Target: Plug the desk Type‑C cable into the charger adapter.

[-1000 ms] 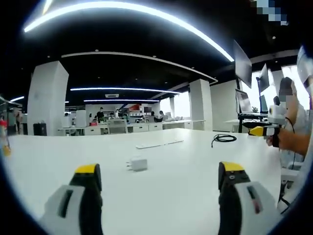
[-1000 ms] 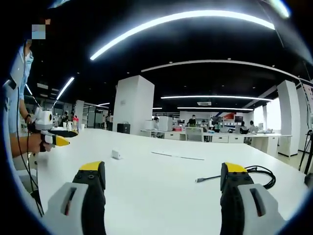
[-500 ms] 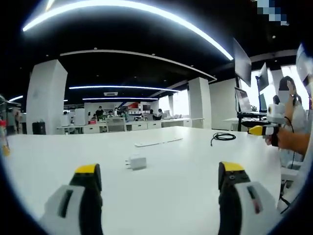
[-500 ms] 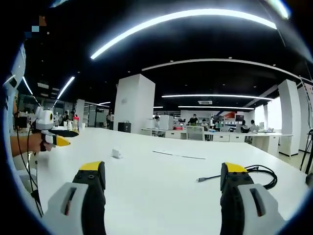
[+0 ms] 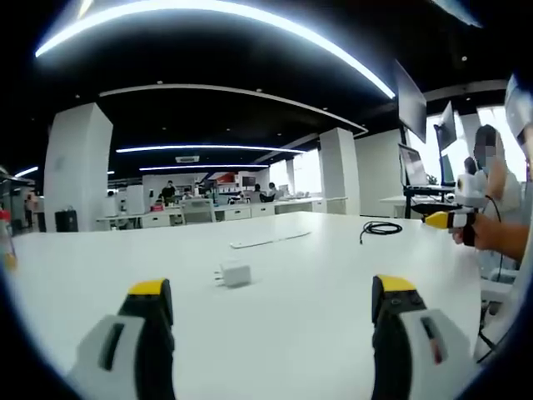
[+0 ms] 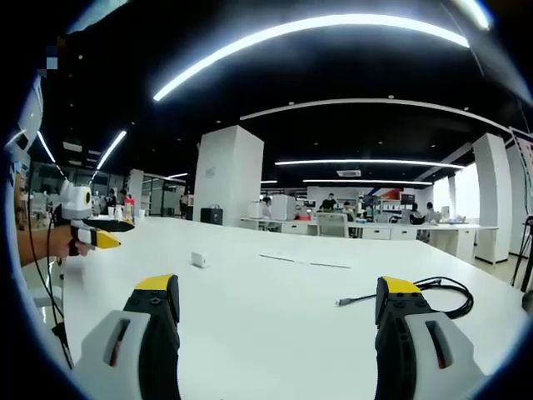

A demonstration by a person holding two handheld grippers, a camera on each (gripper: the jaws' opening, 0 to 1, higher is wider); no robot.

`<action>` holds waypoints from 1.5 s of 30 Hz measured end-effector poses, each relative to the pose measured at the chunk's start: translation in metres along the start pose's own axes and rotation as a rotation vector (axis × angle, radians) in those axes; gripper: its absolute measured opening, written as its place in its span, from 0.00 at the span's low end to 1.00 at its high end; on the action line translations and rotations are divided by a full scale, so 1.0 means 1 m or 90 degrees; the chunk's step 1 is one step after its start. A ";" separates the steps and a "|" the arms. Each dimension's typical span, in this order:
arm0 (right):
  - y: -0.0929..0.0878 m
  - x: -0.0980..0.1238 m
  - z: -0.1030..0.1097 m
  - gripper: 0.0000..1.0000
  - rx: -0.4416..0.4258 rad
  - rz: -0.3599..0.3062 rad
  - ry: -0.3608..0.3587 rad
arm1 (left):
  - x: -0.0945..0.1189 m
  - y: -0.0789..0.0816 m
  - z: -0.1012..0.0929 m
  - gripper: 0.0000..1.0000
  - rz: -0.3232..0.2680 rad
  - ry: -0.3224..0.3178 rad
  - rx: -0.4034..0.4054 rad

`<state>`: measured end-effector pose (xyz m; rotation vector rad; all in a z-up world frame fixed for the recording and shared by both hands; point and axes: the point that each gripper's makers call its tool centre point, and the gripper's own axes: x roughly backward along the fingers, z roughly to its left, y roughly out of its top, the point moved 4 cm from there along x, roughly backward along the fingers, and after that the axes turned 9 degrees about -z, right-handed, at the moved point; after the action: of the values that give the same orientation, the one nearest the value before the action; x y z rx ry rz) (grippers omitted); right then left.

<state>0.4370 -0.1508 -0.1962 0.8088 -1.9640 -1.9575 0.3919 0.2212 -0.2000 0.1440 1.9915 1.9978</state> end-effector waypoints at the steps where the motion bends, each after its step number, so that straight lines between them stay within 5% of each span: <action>1: 0.000 0.000 -0.001 1.00 0.000 -0.001 -0.001 | 0.000 -0.001 0.000 1.00 0.002 -0.001 -0.001; 24: -0.006 0.001 -0.002 1.00 -0.003 0.008 0.001 | -0.051 -0.016 0.026 0.95 0.072 -0.103 -0.067; 30: -0.007 0.001 0.000 1.00 -0.005 0.010 0.004 | -0.068 -0.022 0.029 0.76 0.099 -0.165 -0.076; 45: -0.011 0.000 0.003 1.00 -0.006 0.018 0.009 | -0.117 -0.032 0.045 0.66 0.172 -0.250 -0.140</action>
<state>0.4372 -0.1474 -0.2068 0.7850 -1.9460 -1.9388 0.5201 0.2292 -0.2126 0.7271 1.5640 2.1287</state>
